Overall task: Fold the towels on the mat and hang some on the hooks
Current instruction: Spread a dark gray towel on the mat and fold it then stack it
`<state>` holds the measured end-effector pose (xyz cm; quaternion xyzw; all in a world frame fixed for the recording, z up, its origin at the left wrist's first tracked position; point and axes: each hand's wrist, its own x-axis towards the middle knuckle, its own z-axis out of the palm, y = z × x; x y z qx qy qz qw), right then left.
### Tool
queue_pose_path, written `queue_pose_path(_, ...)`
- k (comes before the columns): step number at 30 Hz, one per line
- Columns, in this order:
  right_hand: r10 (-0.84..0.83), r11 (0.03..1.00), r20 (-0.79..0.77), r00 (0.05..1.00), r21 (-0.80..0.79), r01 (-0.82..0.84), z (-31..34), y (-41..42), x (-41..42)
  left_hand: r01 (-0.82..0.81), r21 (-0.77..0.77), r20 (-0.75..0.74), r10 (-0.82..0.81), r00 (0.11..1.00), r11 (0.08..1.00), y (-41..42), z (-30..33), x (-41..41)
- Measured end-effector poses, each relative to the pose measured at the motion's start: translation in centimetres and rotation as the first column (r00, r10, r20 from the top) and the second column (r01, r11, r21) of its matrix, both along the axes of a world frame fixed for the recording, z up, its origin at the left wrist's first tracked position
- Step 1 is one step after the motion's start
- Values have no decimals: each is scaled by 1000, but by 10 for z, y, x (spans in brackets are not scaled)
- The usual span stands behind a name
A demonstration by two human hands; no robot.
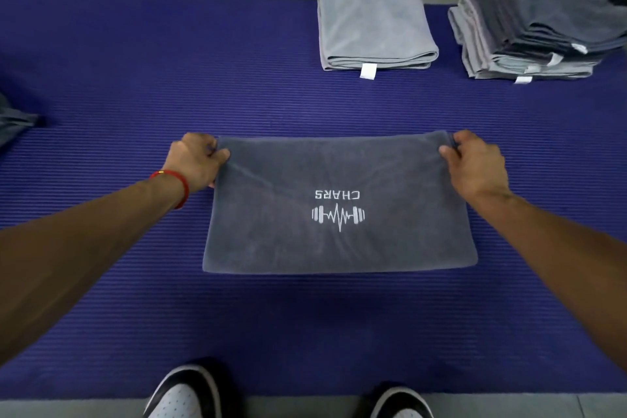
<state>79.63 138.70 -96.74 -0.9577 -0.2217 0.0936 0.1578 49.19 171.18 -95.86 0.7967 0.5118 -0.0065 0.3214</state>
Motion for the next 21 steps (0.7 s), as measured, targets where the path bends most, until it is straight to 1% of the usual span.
queue_pose_path(3, -7, 1000, -18, 1000, -17, 7, 1, 4, 0, -69, -84, 73, 75, 995, 994, -1, 2, 2)
queue_pose_path(5, -30, 999, -35, 999, -12, 30, 2, 5, -3, -109, -142, 70, 119, 990, 984, 0, 3, 2)
queue_pose_path(6, -59, 998, -43, 997, -7, 59, 3, 4, -6, -96, -113, 54, 103, 993, 989, 0, 3, -1)
queue_pose_path(7, -92, 996, -39, 995, -21, 91, 3, 1, -10, -43, -25, 38, 44, 998, 999, -2, 4, -5)
queue_pose_path(8, -109, 992, -23, 994, -60, 108, 4, -3, -14, 54, 113, 23, -57, 998, 992, -7, 6, -9)
queue_pose_path(9, -106, 988, -3, 994, -112, 105, 4, -9, -20, 190, 266, -5, -196, 981, 945, -16, 9, -14)
queue_pose_path(10, -92, 984, 15, 996, -154, 93, 4, -17, -26, 349, 395, -62, -355, 933, 850, -29, 11, -19)
queue_pose_path(11, -84, 980, 20, 996, -179, 86, 3, -24, -33, 498, 470, -139, -497, 857, 729, -46, 13, -25)
queue_pose_path(12, -81, 980, 11, 997, -183, 82, 3, -30, -39, 618, 490, -204, -609, 767, 615, -66, 14, -28)
queue_pose_path(13, -89, 981, -12, 996, -172, 86, 1, -35, -43, 714, 467, -247, -698, 672, 522, -87, 14, -28)
queue_pose_path(14, -92, 984, -39, 995, -153, 85, 0, -37, -44, 790, 416, -277, -764, 583, 451, -106, 10, -26)
queue_pose_path(15, -93, 987, -82, 992, -137, 81, 1, -36, -42, 843, 360, -310, -802, 511, 399, -124, 4, -21)
queue_pose_path(16, -89, 990, -140, 986, -124, 71, 1, -34, -37, 870, 323, -332, -817, 472, 372, -139, -4, -14)
queue_pose_path(17, -89, 990, -200, 976, -125, 65, 3, -31, -31, 879, 305, -347, -817, 460, 365, -150, -13, -8)
queue_pose_path(19, -103, 984, -295, 950, -167, 55, 10, -26, -22, 882, 273, -368, -805, 465, 385, -159, -28, 1)
queue_pose_path(21, -119, 980, -355, 927, -190, 53, 16, -22, -19, 882, 266, -386, -795, 467, 389, -161, -37, 3)
